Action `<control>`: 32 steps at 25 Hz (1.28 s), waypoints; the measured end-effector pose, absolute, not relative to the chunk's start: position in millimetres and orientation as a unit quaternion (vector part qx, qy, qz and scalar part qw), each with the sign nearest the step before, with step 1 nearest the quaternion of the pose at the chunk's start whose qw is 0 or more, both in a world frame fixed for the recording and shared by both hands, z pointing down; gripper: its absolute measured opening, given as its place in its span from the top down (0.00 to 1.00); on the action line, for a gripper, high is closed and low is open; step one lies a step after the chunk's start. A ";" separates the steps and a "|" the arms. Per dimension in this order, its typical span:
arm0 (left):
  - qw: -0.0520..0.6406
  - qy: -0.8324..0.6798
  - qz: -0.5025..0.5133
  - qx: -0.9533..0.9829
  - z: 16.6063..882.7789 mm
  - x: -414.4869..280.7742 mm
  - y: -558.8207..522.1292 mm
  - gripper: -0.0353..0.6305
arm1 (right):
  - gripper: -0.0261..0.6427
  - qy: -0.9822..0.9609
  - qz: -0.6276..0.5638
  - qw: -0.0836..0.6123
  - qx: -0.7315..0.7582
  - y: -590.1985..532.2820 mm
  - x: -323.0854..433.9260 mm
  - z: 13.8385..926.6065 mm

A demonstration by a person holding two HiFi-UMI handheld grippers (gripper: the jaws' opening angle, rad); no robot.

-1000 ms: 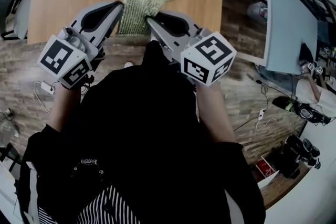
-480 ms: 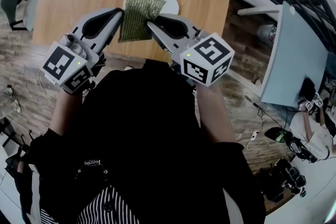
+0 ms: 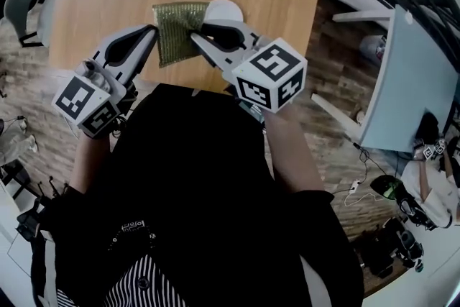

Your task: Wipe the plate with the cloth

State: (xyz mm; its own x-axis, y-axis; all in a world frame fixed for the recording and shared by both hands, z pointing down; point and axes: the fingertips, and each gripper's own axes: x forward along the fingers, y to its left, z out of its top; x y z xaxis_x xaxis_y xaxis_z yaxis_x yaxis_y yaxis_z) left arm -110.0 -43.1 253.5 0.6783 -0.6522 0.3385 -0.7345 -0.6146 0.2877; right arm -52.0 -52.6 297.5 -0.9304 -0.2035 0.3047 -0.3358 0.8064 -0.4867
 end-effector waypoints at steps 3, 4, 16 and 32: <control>0.208 -0.353 0.095 0.907 256.2 -95.5 -55.1 0.96 | 0.90 -0.933 0.285 0.128 0.181 -61.4 -37.1 300.8; 0.206 -0.337 0.096 0.914 256.6 -87.2 -58.1 0.96 | 0.90 -0.929 0.288 0.128 0.192 -63.2 -28.2 301.0; 0.219 -0.202 0.118 0.947 281.4 -20.4 -87.5 0.96 | 0.90 -0.903 0.316 0.125 0.262 -88.3 20.0 317.2; 0.256 -0.207 0.162 0.930 334.1 -34.7 -99.5 0.96 | 0.90 -0.883 0.342 0.144 0.287 -111.2 53.6 368.5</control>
State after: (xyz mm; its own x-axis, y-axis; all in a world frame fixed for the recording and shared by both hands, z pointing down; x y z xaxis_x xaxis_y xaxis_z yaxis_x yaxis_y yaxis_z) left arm -34.7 -99.5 334.1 0.8622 -0.3014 0.4072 -0.4673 -0.7835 0.4096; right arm 53.6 -111.2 368.5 -0.7930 -0.4086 0.4519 -0.6064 0.6002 -0.5215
